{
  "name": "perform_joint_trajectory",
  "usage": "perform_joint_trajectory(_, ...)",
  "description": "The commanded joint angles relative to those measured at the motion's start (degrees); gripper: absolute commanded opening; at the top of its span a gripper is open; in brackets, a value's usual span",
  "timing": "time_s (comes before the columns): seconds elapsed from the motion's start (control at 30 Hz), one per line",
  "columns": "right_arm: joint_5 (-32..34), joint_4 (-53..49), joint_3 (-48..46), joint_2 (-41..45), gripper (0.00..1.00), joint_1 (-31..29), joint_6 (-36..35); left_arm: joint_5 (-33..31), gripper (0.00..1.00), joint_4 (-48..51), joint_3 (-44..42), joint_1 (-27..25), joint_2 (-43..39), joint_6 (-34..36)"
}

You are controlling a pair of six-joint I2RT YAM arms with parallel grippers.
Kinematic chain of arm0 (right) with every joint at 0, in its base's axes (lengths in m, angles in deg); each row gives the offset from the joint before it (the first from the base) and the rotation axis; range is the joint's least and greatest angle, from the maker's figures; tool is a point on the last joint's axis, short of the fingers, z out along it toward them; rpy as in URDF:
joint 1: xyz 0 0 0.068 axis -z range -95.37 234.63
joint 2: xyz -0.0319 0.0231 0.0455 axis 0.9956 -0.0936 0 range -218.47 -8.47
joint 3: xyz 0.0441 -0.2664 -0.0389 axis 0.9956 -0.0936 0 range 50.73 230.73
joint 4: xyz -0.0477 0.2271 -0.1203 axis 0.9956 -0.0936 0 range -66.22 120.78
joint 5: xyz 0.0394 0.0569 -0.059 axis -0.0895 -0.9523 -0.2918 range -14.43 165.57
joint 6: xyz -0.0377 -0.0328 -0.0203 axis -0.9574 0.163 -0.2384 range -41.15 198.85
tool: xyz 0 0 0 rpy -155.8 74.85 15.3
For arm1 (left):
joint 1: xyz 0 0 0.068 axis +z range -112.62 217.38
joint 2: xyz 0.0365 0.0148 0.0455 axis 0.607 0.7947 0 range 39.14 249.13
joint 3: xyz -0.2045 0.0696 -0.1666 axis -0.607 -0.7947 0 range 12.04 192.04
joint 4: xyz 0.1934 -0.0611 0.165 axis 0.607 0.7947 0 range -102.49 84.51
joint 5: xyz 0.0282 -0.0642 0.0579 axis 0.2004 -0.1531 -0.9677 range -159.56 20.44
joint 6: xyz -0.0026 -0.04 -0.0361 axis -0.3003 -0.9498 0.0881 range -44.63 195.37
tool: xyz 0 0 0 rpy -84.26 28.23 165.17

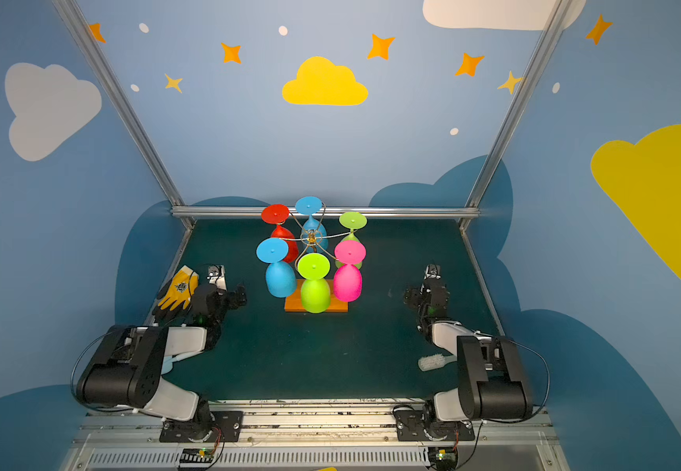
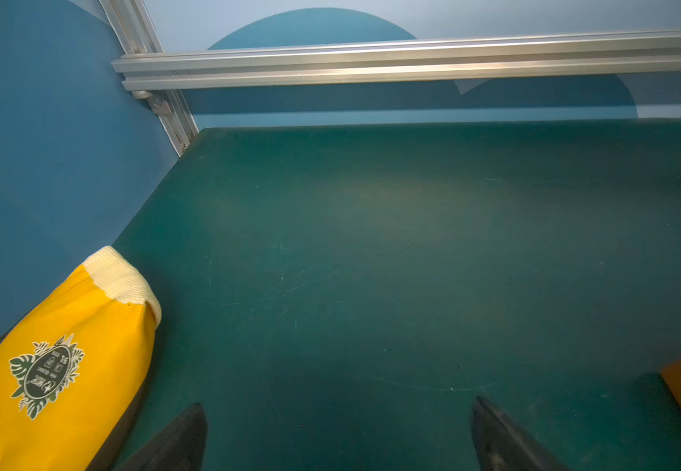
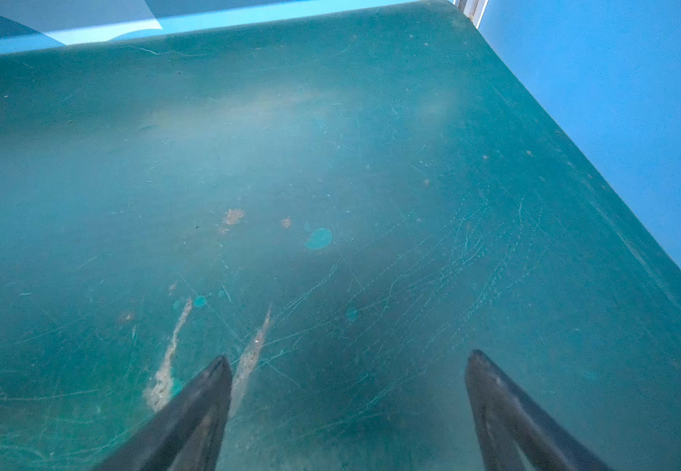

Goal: Take the wine glass off the wine glass rack

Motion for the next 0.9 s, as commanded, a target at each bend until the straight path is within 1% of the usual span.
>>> perform_joint_trajectory(0.0, -1.53, -0.54, 1.67, -0.6, 0.88, 0.55, 0.4, -0.17, 1.0, 0.36, 0.11, 0.02, 0.04, -0.37)
perform_joint_trajectory(0.1, -1.51, -0.49, 1.55, -0.61, 0.89, 0.58, 0.42, -0.17, 0.99, 0.36, 0.03, 0.11, 0.11, -0.37)
perform_joint_trajectory(0.27, -1.75, -0.84, 1.88, -0.79, 0.88, 0.84, 0.46, 1.78, 0.99, 0.85, 0.2, 1.0, 0.03, -0.55)
perform_joint_trajectory(0.3, -1.93, -0.79, 1.69, -0.61, 0.88, 0.86, 0.51, 2.53, 0.99, 0.87, 0.16, 1.23, 0.03, -0.55)
perform_joint_trajectory(0.4, -1.86, -0.6, 1.62, -0.63, 0.88, 0.85, 0.47, 7.47, 0.99, 0.48, -0.34, 3.38, -0.44, -1.23)
perform_joint_trajectory(0.47, -1.93, -0.71, 1.69, -0.64, 0.88, 0.84, 0.49, 8.88, 0.99, 0.23, -0.5, 4.04, -0.4, -1.43)
perform_joint_trajectory(0.8, -1.97, -0.79, 1.72, -0.57, 0.88, 0.85, 0.47, 9.06, 0.99, 0.04, -0.64, 4.03, -0.43, -1.51)
perform_joint_trajectory(0.87, -1.96, -0.62, 1.55, -0.52, 0.88, 0.85, 0.5, 9.29, 0.99, -0.76, -0.78, 4.12, -0.8, -2.49)
